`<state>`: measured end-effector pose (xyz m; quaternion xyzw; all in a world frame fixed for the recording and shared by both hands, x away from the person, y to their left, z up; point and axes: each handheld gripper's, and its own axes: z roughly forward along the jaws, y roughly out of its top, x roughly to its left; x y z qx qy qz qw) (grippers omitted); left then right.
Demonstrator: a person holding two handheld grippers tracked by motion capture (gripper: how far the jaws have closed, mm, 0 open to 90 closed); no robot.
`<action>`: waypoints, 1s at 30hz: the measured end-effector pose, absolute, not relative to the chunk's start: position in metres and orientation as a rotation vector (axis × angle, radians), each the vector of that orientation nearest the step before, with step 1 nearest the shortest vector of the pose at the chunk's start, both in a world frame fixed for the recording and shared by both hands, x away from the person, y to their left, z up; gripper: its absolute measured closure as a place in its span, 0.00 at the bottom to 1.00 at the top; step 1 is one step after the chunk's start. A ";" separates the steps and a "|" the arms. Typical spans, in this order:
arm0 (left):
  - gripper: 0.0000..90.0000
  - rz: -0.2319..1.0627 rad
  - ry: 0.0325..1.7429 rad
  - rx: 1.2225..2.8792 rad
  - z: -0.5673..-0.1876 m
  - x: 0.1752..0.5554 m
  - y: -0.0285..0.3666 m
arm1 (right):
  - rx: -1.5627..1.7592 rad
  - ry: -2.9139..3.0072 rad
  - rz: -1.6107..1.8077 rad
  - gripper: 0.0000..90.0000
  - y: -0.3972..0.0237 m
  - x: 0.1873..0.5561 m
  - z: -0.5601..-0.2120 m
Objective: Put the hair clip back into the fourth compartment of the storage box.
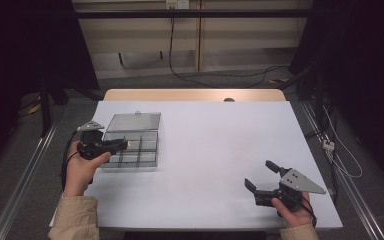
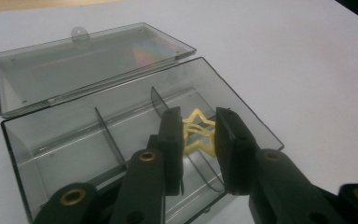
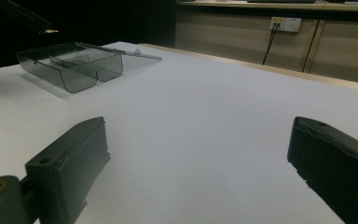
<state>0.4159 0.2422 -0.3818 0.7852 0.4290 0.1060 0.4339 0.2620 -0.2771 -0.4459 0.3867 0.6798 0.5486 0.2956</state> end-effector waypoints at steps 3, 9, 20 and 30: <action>0.81 0.270 1.090 1.950 -0.383 0.416 0.247 | 1.029 1.809 1.460 0.05 -0.277 0.262 -0.446; 0.81 0.279 1.100 1.943 -0.384 0.416 0.253 | 1.029 1.810 1.460 0.05 -0.277 0.262 -0.446; 0.81 0.316 1.122 1.943 -0.387 0.417 0.264 | 1.030 1.810 1.460 0.05 -0.277 0.262 -0.446; 0.81 0.328 1.165 1.956 -0.397 0.419 0.272 | 1.028 1.809 1.460 0.05 -0.277 0.262 -0.446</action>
